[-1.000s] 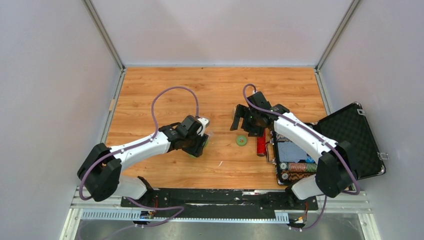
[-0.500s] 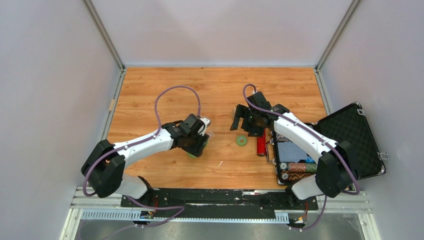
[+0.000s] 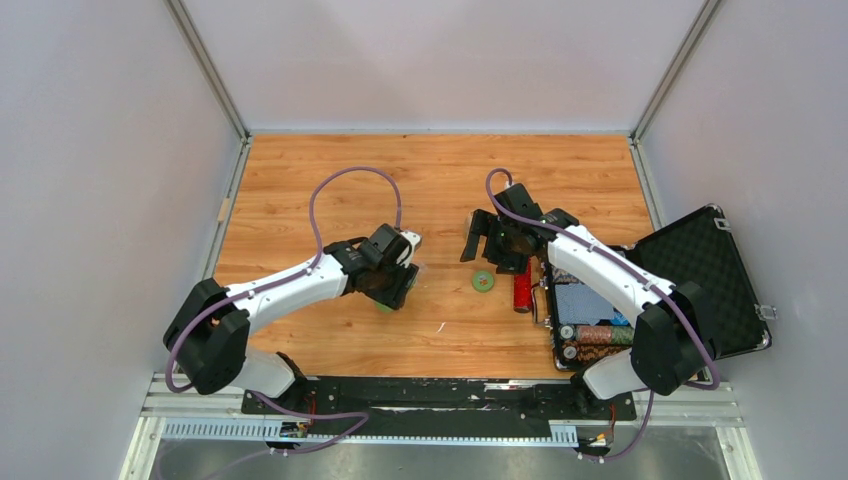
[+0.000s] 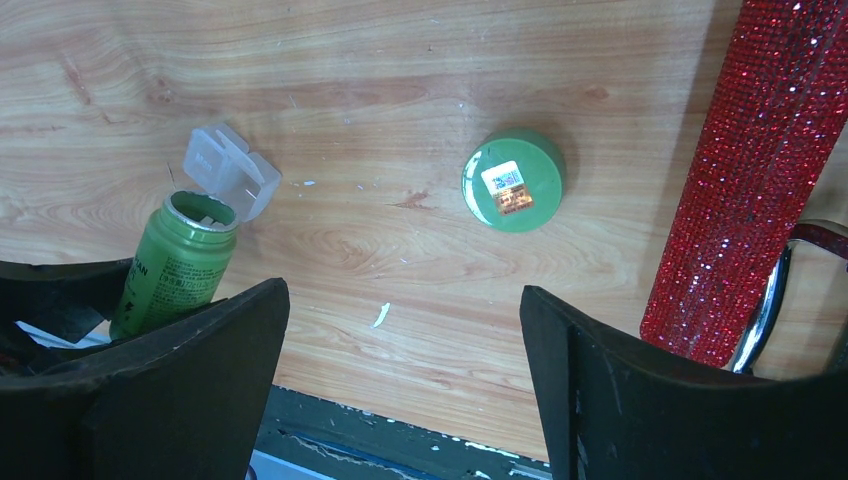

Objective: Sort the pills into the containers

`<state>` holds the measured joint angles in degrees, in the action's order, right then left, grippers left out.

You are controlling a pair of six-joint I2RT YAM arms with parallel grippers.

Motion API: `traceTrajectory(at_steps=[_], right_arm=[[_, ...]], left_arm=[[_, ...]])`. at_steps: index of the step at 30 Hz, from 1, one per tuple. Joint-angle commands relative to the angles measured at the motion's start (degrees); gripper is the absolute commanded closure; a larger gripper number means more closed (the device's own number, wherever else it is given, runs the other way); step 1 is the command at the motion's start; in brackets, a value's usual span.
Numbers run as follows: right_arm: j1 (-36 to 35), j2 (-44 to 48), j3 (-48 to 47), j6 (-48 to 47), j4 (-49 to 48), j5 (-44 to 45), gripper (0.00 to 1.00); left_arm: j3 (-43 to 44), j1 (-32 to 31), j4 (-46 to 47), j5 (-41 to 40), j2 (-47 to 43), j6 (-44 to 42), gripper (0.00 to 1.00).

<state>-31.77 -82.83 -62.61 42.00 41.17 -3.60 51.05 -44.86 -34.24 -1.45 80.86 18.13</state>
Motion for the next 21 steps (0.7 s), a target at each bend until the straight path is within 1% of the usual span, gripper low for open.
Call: traceTrajectory(at_steps=[1, 10, 21], right_arm=[[0.3, 1.35, 0.38, 0.8, -1.79, -0.36, 0.13], [0.26, 1.76, 0.86, 0.8, -1.79, -0.18, 0.13], [0.75, 2.15, 1.0, 0.74, -1.74, 0.08, 0.13]], left_arm=[[2.45, -0.23, 0.05, -0.88, 0.13, 0.26, 1.0], [4.2, -0.23, -1.45, -2.1, 1.37, 0.14, 1.0], [4.94, -0.23, -2.47, -1.51, 2.46, -0.05, 1.0]])
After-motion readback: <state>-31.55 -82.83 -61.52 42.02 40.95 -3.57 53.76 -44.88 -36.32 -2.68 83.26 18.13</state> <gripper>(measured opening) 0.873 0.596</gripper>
